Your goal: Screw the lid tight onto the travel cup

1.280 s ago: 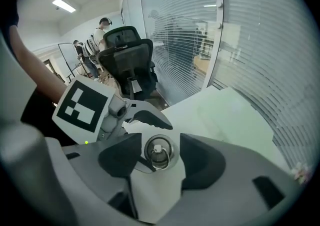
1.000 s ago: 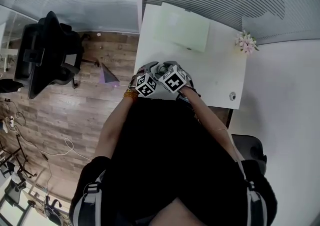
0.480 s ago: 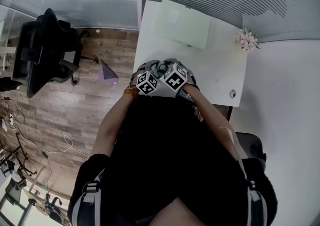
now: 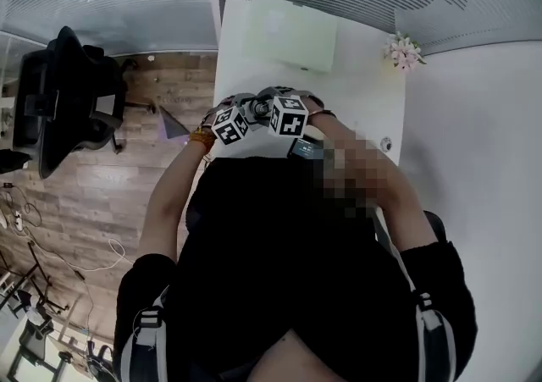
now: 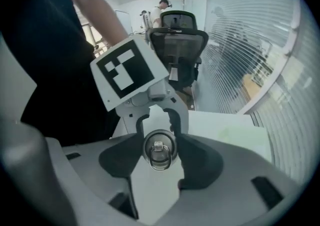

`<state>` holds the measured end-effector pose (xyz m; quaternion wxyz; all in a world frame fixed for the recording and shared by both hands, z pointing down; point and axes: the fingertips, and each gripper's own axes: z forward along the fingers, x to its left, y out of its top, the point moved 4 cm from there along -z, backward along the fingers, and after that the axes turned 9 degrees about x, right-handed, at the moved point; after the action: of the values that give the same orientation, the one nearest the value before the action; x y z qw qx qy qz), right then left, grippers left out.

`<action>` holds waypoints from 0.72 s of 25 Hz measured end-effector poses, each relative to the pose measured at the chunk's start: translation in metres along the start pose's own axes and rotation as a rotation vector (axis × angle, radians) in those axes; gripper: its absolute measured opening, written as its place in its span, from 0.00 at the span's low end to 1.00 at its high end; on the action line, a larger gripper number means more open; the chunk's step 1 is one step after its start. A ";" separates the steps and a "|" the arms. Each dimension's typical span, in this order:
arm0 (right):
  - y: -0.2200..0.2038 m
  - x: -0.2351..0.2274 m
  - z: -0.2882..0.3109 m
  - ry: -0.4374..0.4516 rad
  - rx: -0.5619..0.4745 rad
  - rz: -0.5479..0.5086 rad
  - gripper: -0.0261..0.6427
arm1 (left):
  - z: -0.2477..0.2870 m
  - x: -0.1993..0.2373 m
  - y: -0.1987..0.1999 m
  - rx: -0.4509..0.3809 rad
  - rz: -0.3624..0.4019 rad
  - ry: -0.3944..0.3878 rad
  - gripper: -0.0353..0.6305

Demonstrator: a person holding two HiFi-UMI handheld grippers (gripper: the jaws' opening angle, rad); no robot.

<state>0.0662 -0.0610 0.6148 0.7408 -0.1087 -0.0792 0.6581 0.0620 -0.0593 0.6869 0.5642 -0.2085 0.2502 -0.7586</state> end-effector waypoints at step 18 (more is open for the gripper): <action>-0.011 0.005 -0.012 -0.188 -0.278 0.701 0.50 | -0.003 -0.008 -0.001 -0.049 -0.163 0.149 0.57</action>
<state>0.0803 -0.0578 0.6055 0.4385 -0.1676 -0.1932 0.8616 0.0620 -0.0508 0.6849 0.4750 -0.1849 0.2923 -0.8091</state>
